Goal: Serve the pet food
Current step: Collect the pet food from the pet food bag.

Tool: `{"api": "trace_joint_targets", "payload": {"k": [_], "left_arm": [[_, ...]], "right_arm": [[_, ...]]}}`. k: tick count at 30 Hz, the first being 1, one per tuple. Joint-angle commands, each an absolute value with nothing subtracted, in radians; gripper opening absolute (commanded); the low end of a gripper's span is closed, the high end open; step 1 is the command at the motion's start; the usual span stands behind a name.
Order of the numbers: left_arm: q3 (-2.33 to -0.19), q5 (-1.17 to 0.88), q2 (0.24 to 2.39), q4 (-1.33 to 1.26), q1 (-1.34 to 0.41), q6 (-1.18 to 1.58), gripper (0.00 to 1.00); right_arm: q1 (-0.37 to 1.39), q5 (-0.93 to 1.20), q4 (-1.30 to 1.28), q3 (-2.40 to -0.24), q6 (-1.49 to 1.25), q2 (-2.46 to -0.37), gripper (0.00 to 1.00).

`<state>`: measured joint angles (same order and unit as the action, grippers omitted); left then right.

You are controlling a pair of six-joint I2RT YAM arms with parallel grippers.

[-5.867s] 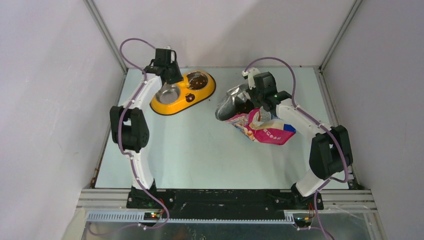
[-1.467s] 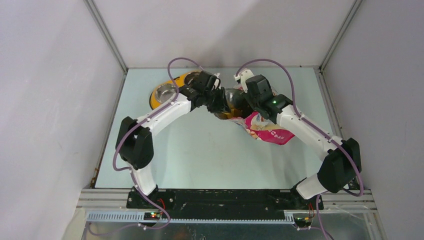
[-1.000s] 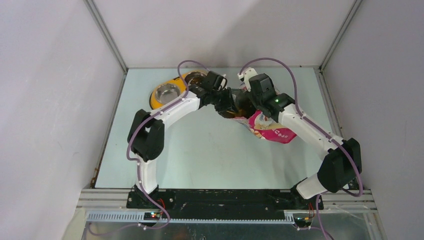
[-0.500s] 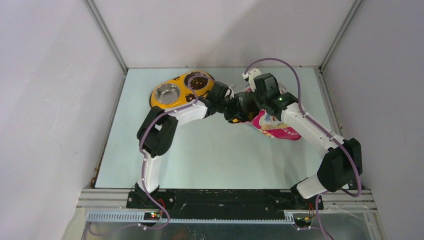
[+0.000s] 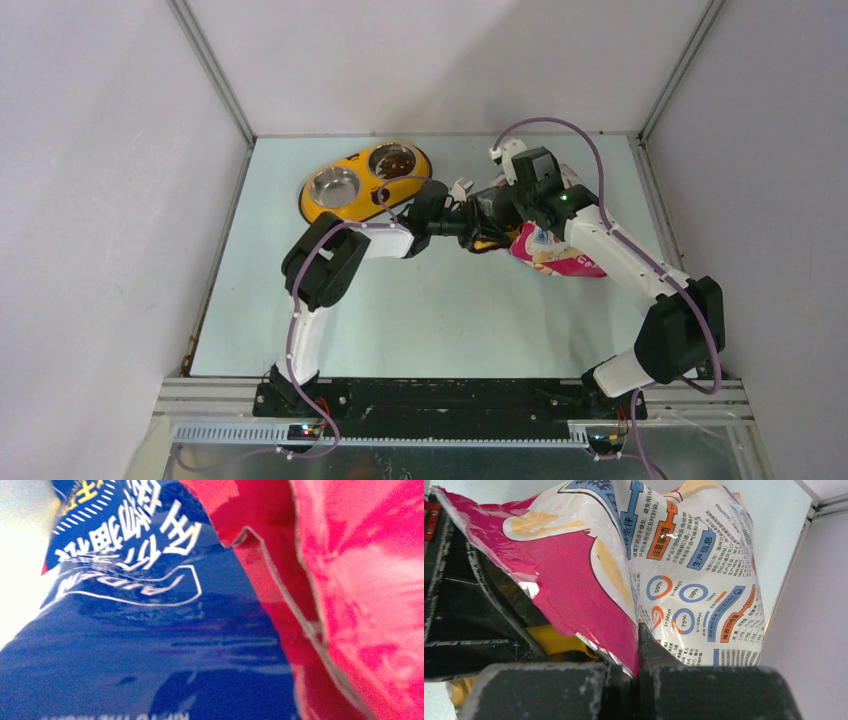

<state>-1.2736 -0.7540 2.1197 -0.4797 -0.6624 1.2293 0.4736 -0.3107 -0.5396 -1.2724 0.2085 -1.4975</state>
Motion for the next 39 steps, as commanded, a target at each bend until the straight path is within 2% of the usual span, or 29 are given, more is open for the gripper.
{"api": "trace_joint_targets", "payload": {"k": [1, 15, 25, 39], "left_arm": [[-1.256, -0.858, 2.125, -0.687, -0.680, 1.362, 0.00], [-1.182, -0.880, 1.994, -0.771, -0.647, 1.378, 0.00], [-1.132, -0.914, 1.899, -0.743, -0.577, 1.339, 0.00], [-1.116, -0.951, 1.891, -0.799, -0.507, 1.367, 0.00]], "right_arm": [[0.443, -0.331, -0.459, -1.309, 0.203, -1.458, 0.00], [0.377, -0.309, -0.439, -1.291, 0.204, -1.462, 0.00], [0.317, -0.204, -0.439, -1.278, 0.196, -1.477, 0.00], [0.317, -0.148, -0.404, -1.245, 0.229, -1.477, 0.00]]}}
